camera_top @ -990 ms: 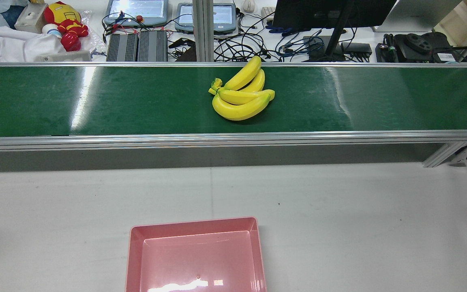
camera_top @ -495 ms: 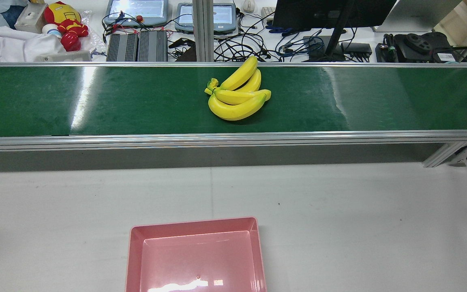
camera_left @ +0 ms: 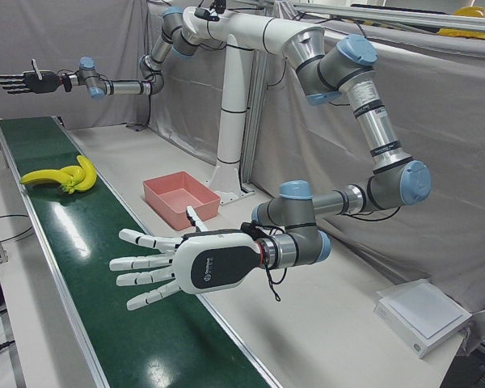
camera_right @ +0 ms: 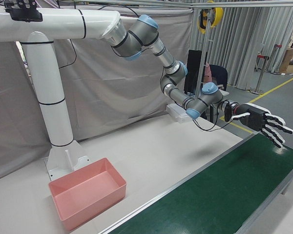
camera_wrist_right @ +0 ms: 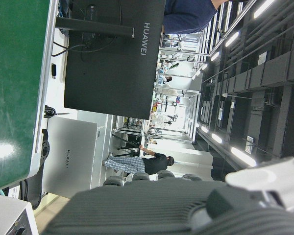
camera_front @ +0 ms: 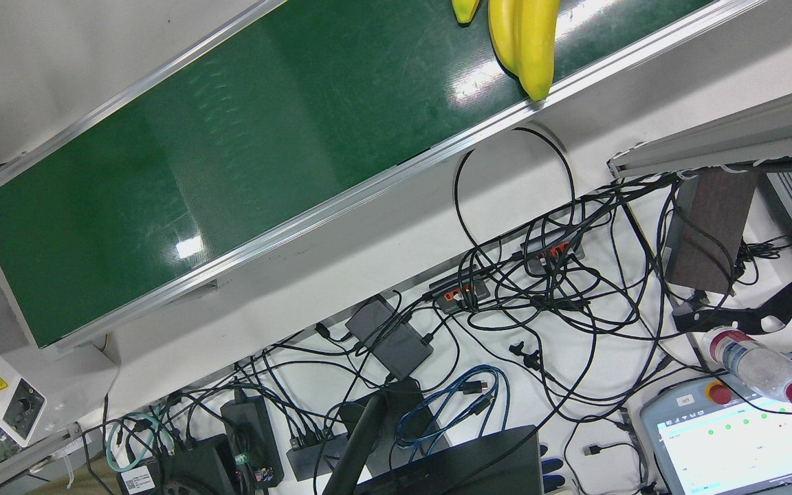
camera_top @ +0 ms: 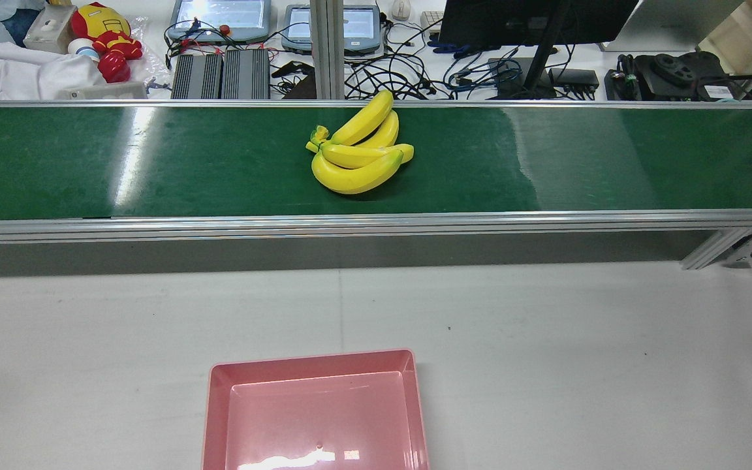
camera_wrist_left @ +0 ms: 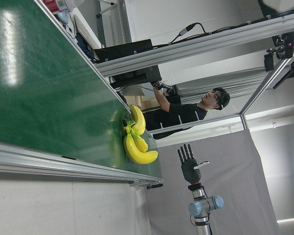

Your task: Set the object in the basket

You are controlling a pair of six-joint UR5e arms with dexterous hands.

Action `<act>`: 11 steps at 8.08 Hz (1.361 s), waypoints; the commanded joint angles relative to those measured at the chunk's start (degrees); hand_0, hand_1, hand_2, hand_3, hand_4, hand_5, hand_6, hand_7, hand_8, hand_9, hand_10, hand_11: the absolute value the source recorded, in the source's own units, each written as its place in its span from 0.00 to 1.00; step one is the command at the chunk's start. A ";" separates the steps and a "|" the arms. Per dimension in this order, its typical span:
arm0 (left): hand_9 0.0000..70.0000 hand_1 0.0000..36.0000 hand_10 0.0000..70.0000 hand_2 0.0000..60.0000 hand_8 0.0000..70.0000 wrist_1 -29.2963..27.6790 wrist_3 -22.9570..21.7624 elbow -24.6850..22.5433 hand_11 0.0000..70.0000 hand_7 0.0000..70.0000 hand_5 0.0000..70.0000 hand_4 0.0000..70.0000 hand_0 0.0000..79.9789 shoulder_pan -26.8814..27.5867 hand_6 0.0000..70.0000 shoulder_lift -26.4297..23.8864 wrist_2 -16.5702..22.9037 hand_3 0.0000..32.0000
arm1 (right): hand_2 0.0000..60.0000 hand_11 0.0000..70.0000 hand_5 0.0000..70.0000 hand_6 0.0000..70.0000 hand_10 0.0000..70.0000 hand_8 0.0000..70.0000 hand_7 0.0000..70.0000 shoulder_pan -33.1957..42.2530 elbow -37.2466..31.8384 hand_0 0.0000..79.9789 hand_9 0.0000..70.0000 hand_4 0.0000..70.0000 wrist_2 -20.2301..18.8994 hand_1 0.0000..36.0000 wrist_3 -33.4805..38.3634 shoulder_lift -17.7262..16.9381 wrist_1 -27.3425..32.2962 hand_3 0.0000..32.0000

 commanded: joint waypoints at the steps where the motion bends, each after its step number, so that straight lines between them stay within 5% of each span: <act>1: 0.16 0.40 0.05 0.00 0.14 -1.74 -0.42 -0.11 0.10 0.10 0.28 0.06 0.69 -0.51 0.00 2.45 0.00 0.64 | 0.00 0.00 0.00 0.00 0.00 0.00 0.00 0.00 0.09 0.00 0.00 0.00 0.00 0.00 0.00 -0.02 -0.06 0.00; 3: 0.16 0.40 0.05 0.00 0.14 -2.97 -1.21 -0.20 0.10 0.10 0.29 0.05 0.69 -1.64 0.00 3.69 0.00 0.66 | 0.00 0.00 0.00 0.00 0.00 0.00 0.00 0.00 0.00 0.00 0.00 0.00 0.00 0.00 0.00 0.07 0.03 0.00; 6: 0.16 0.42 0.05 0.00 0.14 -4.29 -1.57 -0.72 0.10 0.10 0.30 0.10 0.69 -4.72 0.02 4.48 0.18 0.53 | 0.00 0.00 0.00 0.00 0.00 0.00 0.00 0.00 0.00 0.00 0.00 0.00 0.00 0.00 0.00 -0.02 0.03 0.00; 9: 0.16 0.41 0.05 0.00 0.14 -2.72 0.89 -0.72 0.10 0.10 0.34 0.14 0.71 -0.79 0.03 3.70 0.18 0.49 | 0.00 0.00 0.00 0.00 0.00 0.00 0.00 0.00 0.09 0.00 0.00 0.00 0.00 0.00 0.00 -0.02 0.03 0.00; 11: 0.16 0.41 0.05 0.00 0.14 1.05 3.35 -0.55 0.11 0.10 0.33 0.13 0.71 3.87 0.02 -1.03 0.09 0.52 | 0.00 0.00 0.00 0.00 0.00 0.00 0.00 0.00 0.09 0.00 0.00 0.00 0.00 0.00 0.00 -0.02 0.03 0.00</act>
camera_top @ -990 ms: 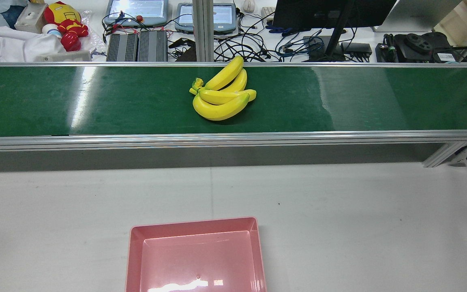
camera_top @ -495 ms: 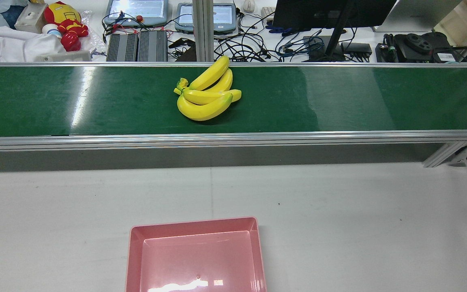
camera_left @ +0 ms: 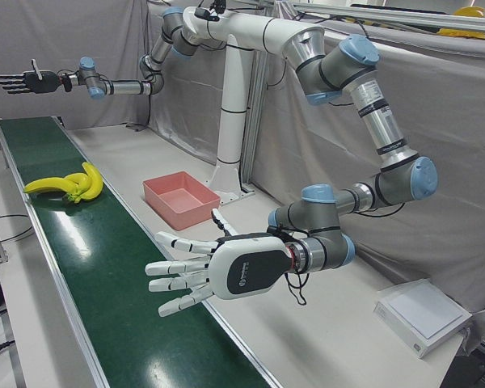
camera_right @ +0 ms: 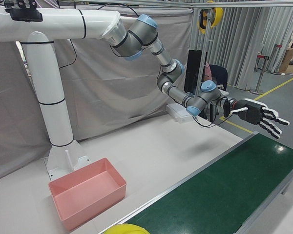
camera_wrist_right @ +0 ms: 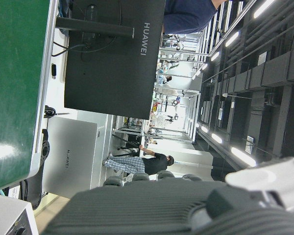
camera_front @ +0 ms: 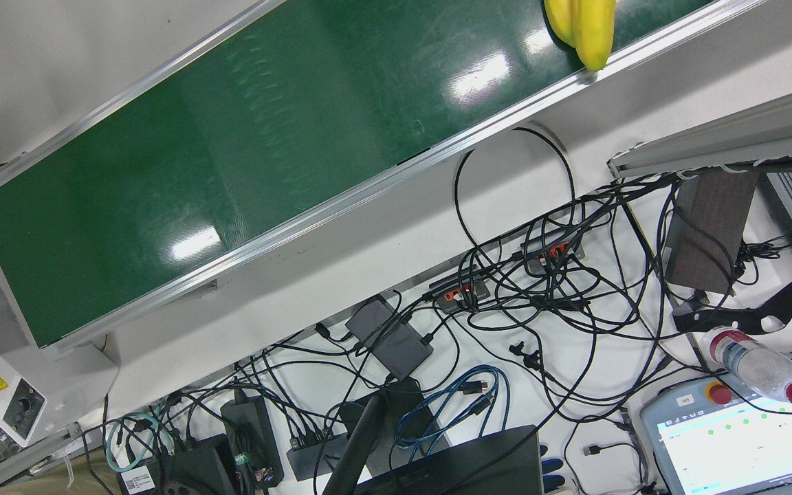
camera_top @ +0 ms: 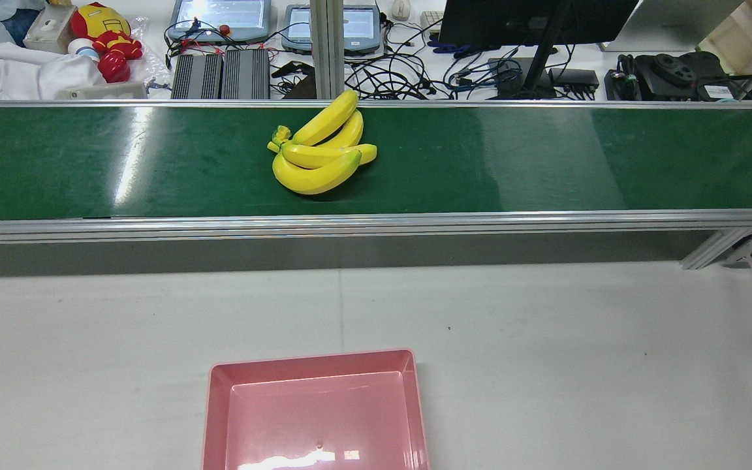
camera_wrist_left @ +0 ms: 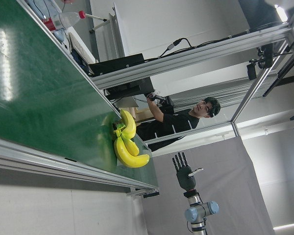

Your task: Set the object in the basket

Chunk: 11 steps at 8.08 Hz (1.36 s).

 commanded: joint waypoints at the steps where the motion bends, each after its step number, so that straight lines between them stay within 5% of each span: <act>1: 0.16 0.41 0.06 0.00 0.14 4.30 2.69 0.26 0.11 0.10 0.33 0.14 0.71 5.77 0.03 -4.88 -0.20 0.49 | 0.00 0.00 0.00 0.00 0.00 0.00 0.00 0.00 -0.05 0.00 0.00 0.00 0.00 0.00 0.00 0.00 -0.07 0.00; 7: 0.15 0.40 0.06 0.00 0.14 12.83 9.80 0.27 0.12 0.10 0.32 0.12 0.70 8.86 0.02 -11.39 -0.29 0.52 | 0.00 0.00 0.00 0.00 0.00 0.00 0.00 0.00 0.03 0.00 0.00 0.00 0.00 0.00 0.00 0.00 0.02 0.00; 11: 0.14 0.43 0.07 0.00 0.12 13.37 10.25 0.09 0.13 0.10 0.32 0.12 0.71 8.95 0.01 -11.92 -0.20 0.56 | 0.00 0.00 0.00 0.00 0.00 0.00 0.00 0.00 0.04 0.00 0.00 0.00 0.00 0.00 0.09 0.00 -0.07 0.00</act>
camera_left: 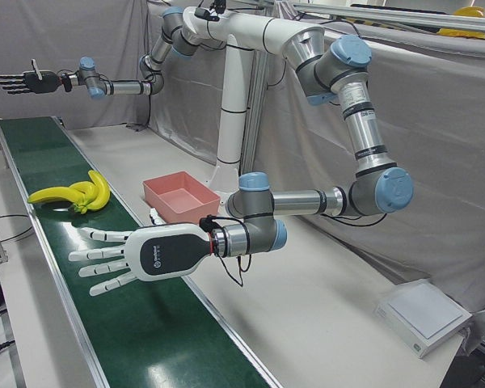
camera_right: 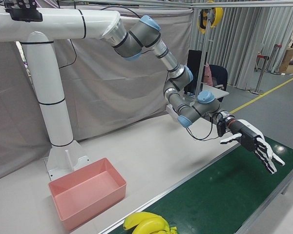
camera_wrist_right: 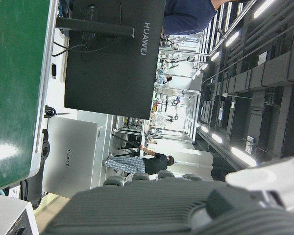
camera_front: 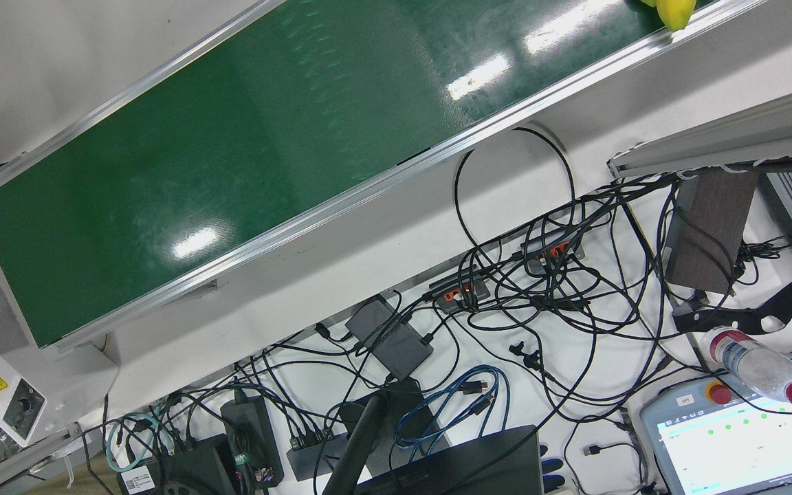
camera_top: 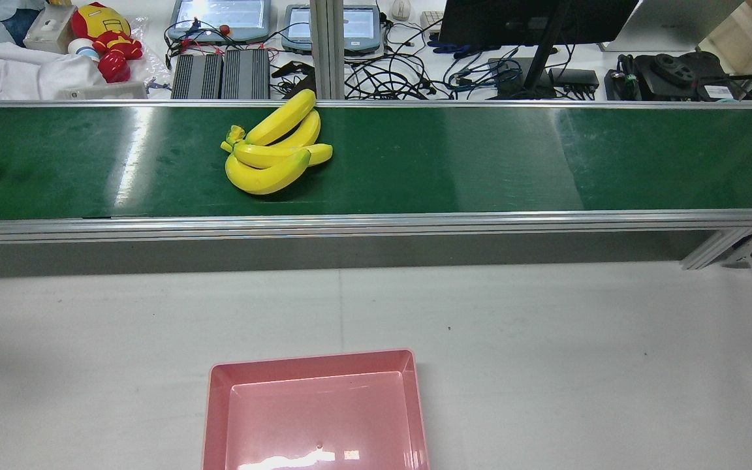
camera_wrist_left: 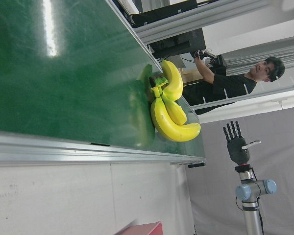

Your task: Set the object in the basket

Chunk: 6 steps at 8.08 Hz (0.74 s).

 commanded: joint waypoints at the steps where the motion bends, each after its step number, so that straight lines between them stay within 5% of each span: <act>1: 0.14 0.43 0.07 0.00 0.13 0.50 0.17 0.02 0.13 0.10 0.32 0.11 0.71 0.02 0.01 -0.54 0.06 0.59 | 0.00 0.00 0.00 0.00 0.00 0.00 0.00 0.00 0.05 0.00 0.00 0.00 0.00 0.00 -0.03 0.00 0.02 0.00; 6: 0.15 0.40 0.06 0.00 0.14 1.28 0.26 -0.06 0.11 0.09 0.32 0.10 0.70 0.45 0.01 -0.54 -0.03 0.58 | 0.00 0.00 0.00 0.00 0.00 0.00 0.00 0.00 0.05 0.00 0.00 0.00 0.00 0.00 -0.03 0.00 0.02 0.00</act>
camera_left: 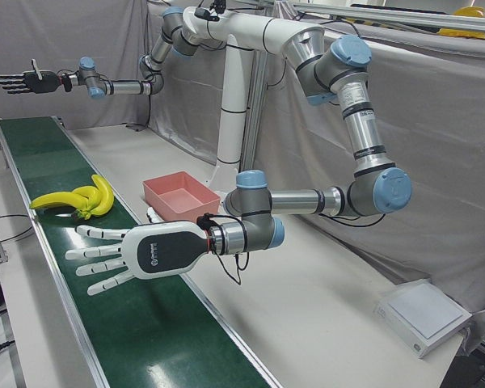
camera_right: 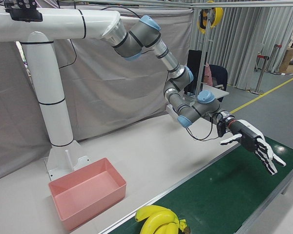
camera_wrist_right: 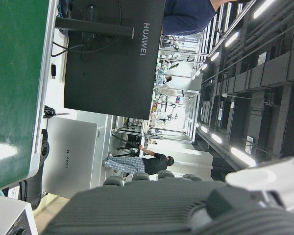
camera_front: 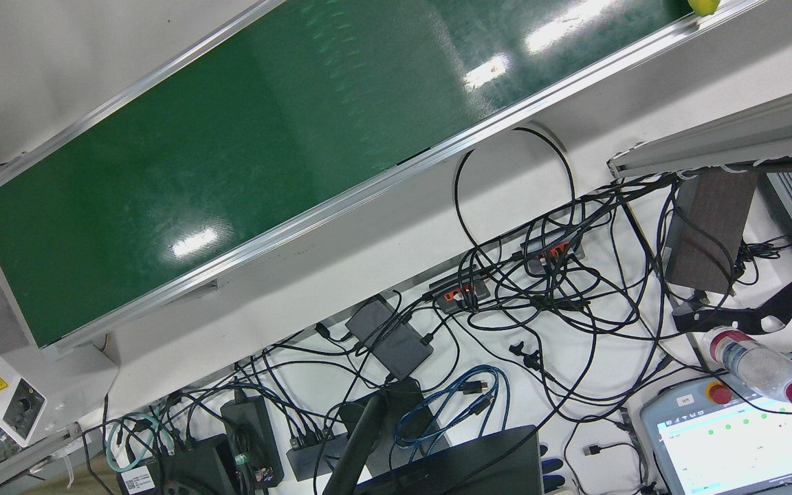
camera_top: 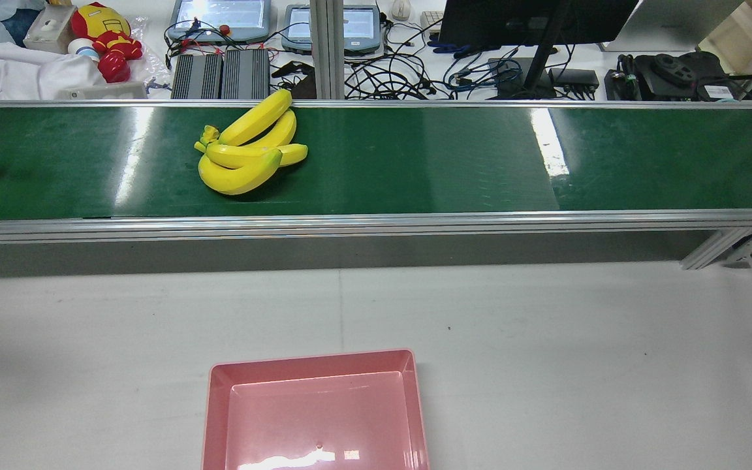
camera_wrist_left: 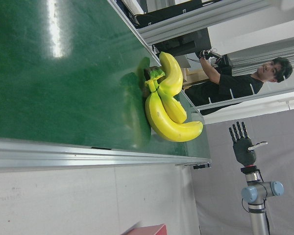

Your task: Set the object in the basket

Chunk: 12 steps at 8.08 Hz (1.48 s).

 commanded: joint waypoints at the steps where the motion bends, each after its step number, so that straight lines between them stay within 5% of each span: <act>1: 0.15 0.42 0.06 0.00 0.14 0.98 0.15 -0.24 0.12 0.09 0.32 0.09 0.71 0.57 0.01 0.03 -0.04 0.61 | 0.00 0.00 0.00 0.00 0.00 0.00 0.00 0.00 0.02 0.00 0.00 0.00 0.00 0.00 -0.03 -0.04 0.02 0.00; 6: 0.15 0.48 0.04 0.00 0.16 9.66 7.69 -1.81 0.10 0.09 0.32 0.01 0.73 3.20 0.00 -5.15 -0.04 0.73 | 0.00 0.00 0.00 0.00 0.00 0.00 0.00 0.00 0.02 0.00 0.00 0.00 0.00 0.00 -0.03 0.05 0.02 0.00; 12: 0.15 0.54 0.04 0.00 0.17 18.37 18.32 -7.17 0.09 0.10 0.32 0.00 0.75 7.60 0.00 -6.21 -0.48 0.74 | 0.00 0.00 0.00 0.00 0.00 0.00 0.00 0.00 -0.07 0.00 0.00 0.00 0.00 0.00 -0.03 -0.04 0.02 0.00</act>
